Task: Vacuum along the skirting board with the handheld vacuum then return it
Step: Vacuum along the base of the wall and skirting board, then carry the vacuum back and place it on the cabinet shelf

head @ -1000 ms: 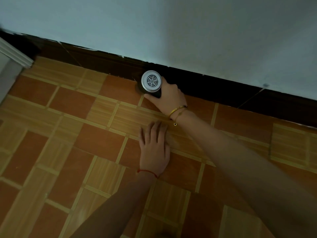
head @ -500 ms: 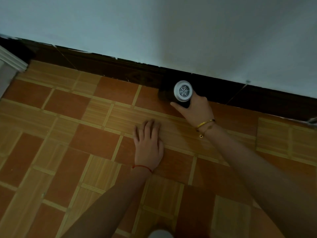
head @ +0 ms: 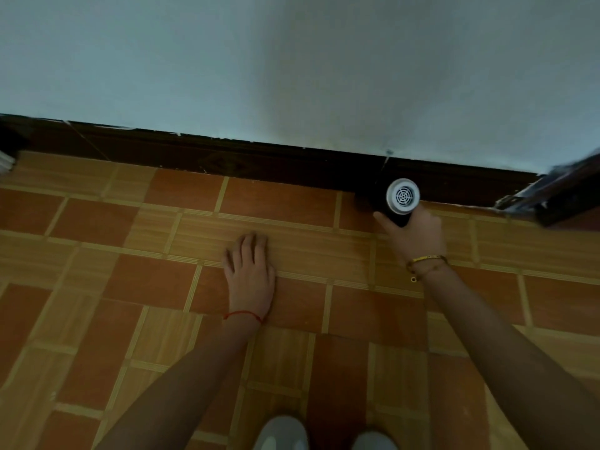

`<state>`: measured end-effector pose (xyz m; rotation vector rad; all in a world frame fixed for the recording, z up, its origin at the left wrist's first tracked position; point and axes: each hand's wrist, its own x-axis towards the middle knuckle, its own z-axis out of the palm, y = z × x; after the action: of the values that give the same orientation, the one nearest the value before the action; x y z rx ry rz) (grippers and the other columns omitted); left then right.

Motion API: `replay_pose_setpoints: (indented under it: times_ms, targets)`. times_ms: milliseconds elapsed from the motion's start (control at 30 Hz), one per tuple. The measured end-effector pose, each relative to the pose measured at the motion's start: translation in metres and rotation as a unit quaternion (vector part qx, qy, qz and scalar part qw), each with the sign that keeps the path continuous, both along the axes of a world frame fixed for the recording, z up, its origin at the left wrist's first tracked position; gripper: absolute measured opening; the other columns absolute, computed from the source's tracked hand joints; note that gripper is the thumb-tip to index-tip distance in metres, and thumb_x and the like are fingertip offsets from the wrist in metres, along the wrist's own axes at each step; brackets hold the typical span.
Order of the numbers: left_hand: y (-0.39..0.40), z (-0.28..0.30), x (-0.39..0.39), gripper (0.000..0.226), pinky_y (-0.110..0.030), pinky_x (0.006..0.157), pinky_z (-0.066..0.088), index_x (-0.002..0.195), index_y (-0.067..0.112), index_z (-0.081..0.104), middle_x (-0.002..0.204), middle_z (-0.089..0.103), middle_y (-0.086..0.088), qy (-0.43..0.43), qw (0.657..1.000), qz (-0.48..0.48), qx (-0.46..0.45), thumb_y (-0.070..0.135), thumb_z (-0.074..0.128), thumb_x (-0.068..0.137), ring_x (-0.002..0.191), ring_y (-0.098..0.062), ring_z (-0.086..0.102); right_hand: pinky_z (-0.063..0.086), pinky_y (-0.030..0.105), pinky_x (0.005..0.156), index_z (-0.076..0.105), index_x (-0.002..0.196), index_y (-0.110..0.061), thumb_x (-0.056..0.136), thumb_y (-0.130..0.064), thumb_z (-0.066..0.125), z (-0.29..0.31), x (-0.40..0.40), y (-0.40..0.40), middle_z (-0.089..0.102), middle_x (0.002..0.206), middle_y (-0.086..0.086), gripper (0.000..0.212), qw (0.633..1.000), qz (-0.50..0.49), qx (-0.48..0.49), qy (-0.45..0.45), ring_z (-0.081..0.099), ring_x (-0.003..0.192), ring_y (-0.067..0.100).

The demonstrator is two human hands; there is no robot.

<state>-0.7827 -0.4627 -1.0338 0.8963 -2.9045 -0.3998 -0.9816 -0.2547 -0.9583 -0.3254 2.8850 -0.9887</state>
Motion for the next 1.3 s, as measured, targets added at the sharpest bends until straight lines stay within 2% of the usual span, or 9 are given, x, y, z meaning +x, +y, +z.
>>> replay_pose_setpoints:
  times_ms: [167, 267, 400, 500, 633, 733, 967, 1167, 1300]
  targets:
    - [0.017, 0.012, 0.004, 0.049, -0.059, 0.115, 0.027, 0.136, 0.013, 0.05, 0.142, 0.05, -0.012, 0.021, 0.999, 0.007, 0.026, 0.03, 0.03, 0.094, 0.132, -0.032, 0.041, 0.046, 0.028, 0.059, 0.064, 0.094, -0.004, 0.078, -0.051, 0.068, 0.001, -0.001, 0.024, 0.068, 0.081, 0.009, 0.049, 0.997, -0.072, 0.003, -0.028, 0.064, 0.076, 0.023]
    - [0.028, 0.021, 0.003, 0.038, -0.058, 0.115, 0.027, 0.131, 0.012, 0.052, 0.137, 0.053, -0.011, 0.053, 0.998, -0.009, 0.04, 0.021, 0.042, 0.095, 0.129, -0.031, 0.045, 0.057, 0.038, 0.058, 0.063, 0.078, -0.003, 0.078, -0.049, 0.069, 0.009, 0.004, 0.031, 0.066, 0.067, 0.013, 0.046, 0.982, -0.085, -0.105, -0.135, 0.064, 0.059, 0.024]
    - [0.033, 0.035, -0.005, 0.038, -0.052, 0.115, 0.03, 0.132, 0.013, 0.053, 0.132, 0.056, -0.008, 0.06, 0.994, -0.048, 0.075, 0.019, 0.044, 0.096, 0.126, -0.029, 0.047, 0.051, 0.028, 0.048, 0.061, 0.081, -0.009, 0.079, -0.036, 0.072, 0.031, 0.031, 0.033, 0.061, 0.065, 0.008, 0.03, 0.883, -0.112, -0.303, -0.34, 0.057, 0.047, 0.016]
    - [0.03, 0.043, -0.005, 0.035, -0.046, 0.11, 0.036, 0.131, 0.012, 0.055, 0.129, 0.057, -0.007, 0.053, 0.99, -0.089, 0.093, 0.019, 0.045, 0.098, 0.124, -0.027, 0.049, 0.047, 0.025, 0.047, 0.06, 0.078, -0.012, 0.079, -0.041, 0.069, 0.037, 0.05, 0.039, 0.058, 0.063, 0.002, 0.03, 0.805, -0.075, -0.353, -0.47, 0.053, 0.047, 0.014]
    - [0.032, 0.053, 0.004, 0.033, -0.038, 0.101, 0.042, 0.127, 0.016, 0.058, 0.127, 0.059, -0.001, 0.066, 0.983, -0.115, 0.127, 0.022, 0.042, 0.099, 0.118, -0.019, 0.051, 0.044, 0.023, 0.045, 0.056, 0.074, -0.012, 0.082, -0.042, 0.065, 0.033, 0.079, 0.048, 0.052, 0.063, 0.001, 0.032, 0.714, -0.013, -0.425, -0.557, 0.048, 0.046, 0.013]
    - [0.038, 0.055, 0.015, 0.031, -0.033, 0.102, 0.037, 0.126, 0.017, 0.059, 0.126, 0.059, 0.0, 0.069, 0.981, -0.127, 0.129, 0.021, 0.044, 0.099, 0.118, -0.019, 0.051, 0.042, 0.023, 0.043, 0.055, 0.074, -0.011, 0.078, -0.044, 0.066, 0.032, 0.096, 0.05, 0.049, 0.062, 0.001, 0.034, 0.68, 0.01, -0.452, -0.577, 0.046, 0.044, 0.013]
    - [0.052, 0.053, 0.033, 0.038, -0.038, 0.097, 0.043, 0.12, 0.019, 0.06, 0.124, 0.058, 0.0, 0.061, 0.978, -0.159, 0.122, 0.033, 0.033, 0.098, 0.115, -0.018, 0.051, 0.041, 0.023, 0.04, 0.053, 0.076, -0.009, 0.066, -0.045, 0.08, 0.04, 0.112, 0.052, 0.046, 0.058, 0.0, 0.046, 0.639, 0.022, -0.49, -0.593, 0.045, 0.041, 0.011]
    - [0.06, 0.061, 0.036, 0.034, -0.034, 0.095, 0.041, 0.118, 0.019, 0.061, 0.122, 0.059, 0.001, 0.062, 0.976, -0.165, 0.13, 0.029, 0.035, 0.097, 0.114, -0.015, 0.051, 0.041, 0.023, 0.042, 0.051, 0.083, -0.008, 0.081, -0.041, 0.06, 0.044, 0.122, 0.051, 0.048, 0.063, 0.004, 0.034, 0.653, 0.003, -0.484, -0.582, 0.045, 0.044, 0.013]
    - [0.059, 0.063, 0.037, 0.029, -0.035, 0.092, 0.046, 0.116, 0.018, 0.062, 0.117, 0.061, 0.001, 0.052, 0.975, -0.158, 0.145, 0.024, 0.041, 0.098, 0.108, -0.016, 0.055, 0.047, 0.026, 0.048, 0.054, 0.108, -0.004, 0.088, -0.039, 0.056, 0.034, 0.129, 0.049, 0.061, 0.078, 0.009, 0.04, 0.691, -0.021, -0.477, -0.542, 0.052, 0.05, 0.015]
